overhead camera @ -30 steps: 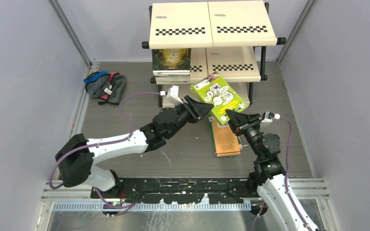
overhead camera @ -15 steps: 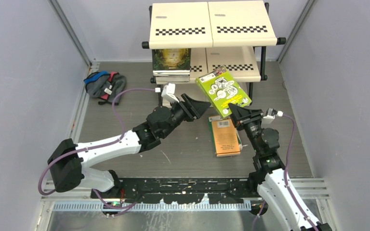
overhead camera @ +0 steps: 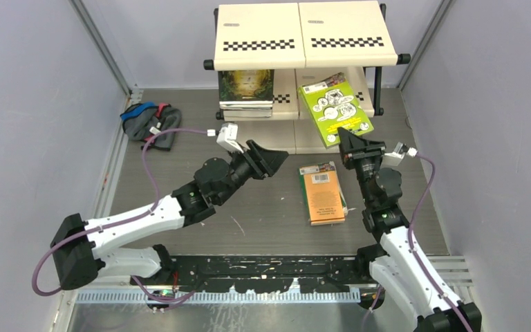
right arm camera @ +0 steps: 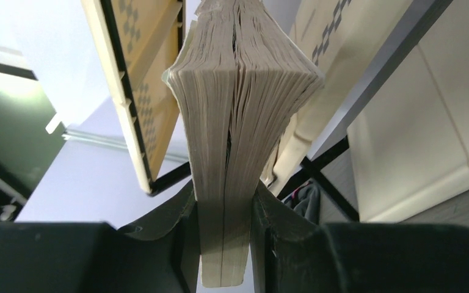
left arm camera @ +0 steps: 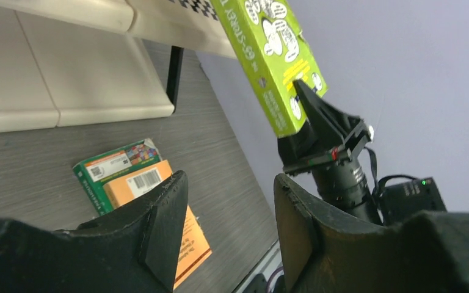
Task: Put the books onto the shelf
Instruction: Place the book on the shelf.
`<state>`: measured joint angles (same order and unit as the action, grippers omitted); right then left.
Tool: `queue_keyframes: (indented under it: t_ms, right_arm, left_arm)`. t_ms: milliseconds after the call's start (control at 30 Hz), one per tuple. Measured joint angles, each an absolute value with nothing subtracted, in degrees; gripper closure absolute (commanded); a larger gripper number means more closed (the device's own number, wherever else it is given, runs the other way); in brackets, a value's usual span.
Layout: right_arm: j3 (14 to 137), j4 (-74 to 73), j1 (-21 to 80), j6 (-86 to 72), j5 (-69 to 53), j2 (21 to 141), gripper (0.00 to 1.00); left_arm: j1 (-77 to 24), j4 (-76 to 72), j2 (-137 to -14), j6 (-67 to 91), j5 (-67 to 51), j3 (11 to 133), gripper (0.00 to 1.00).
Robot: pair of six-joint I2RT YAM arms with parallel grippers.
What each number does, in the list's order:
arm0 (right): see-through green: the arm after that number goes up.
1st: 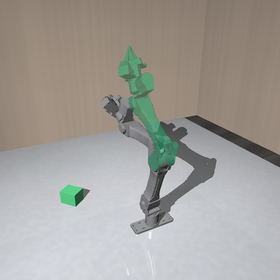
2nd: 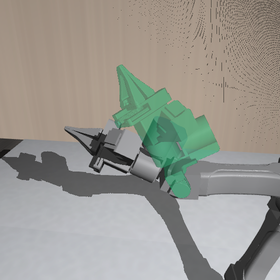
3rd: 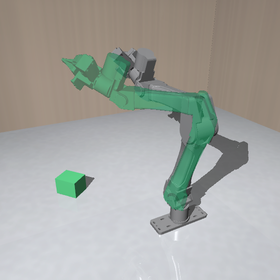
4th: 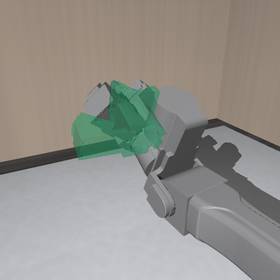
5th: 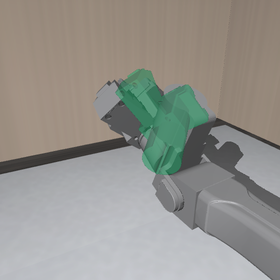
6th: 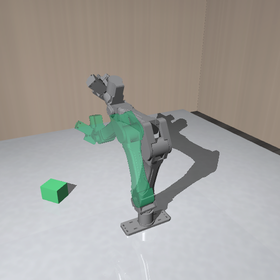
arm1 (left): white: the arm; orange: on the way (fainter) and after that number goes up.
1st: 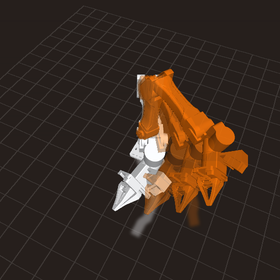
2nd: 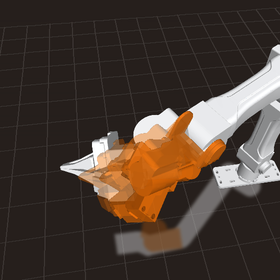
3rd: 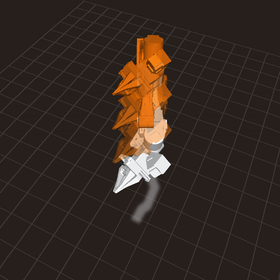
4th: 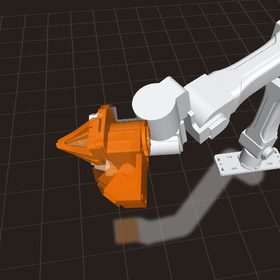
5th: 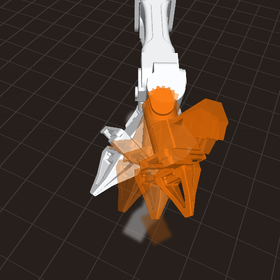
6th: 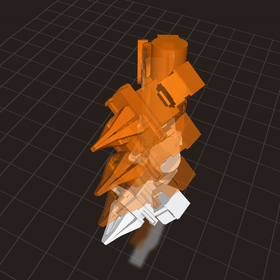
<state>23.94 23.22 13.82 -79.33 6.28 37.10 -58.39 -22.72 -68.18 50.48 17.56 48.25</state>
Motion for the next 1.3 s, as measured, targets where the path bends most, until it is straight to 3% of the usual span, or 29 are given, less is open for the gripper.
queue_keyframes:
  t_ms: [967, 1100, 1200, 1300]
  right_arm:
    - [48.9, 27.5, 13.8, -62.3, 20.3, 76.9, 0.98]
    - [51.3, 25.0, 13.8, -60.6, 22.3, 77.1, 0.84]
    - [52.9, 22.4, 13.8, -59.8, 23.9, 77.2, 0.61]
    - [54.4, 20.3, 13.8, -59.5, 24.9, 77.3, 0.48]
  left_arm:
    - [-58.4, -12.5, -56.4, 42.8, 21.7, 41.7, 0.47]
    - [-58.4, -12.1, -55.6, 42.2, 22.1, 41.6, 0.46]
    - [-58.4, -12.0, -55.3, 41.7, 22.2, 41.4, 0.46]
    - [-58.4, -11.9, -54.8, 41.5, 22.5, 40.9, 0.46]
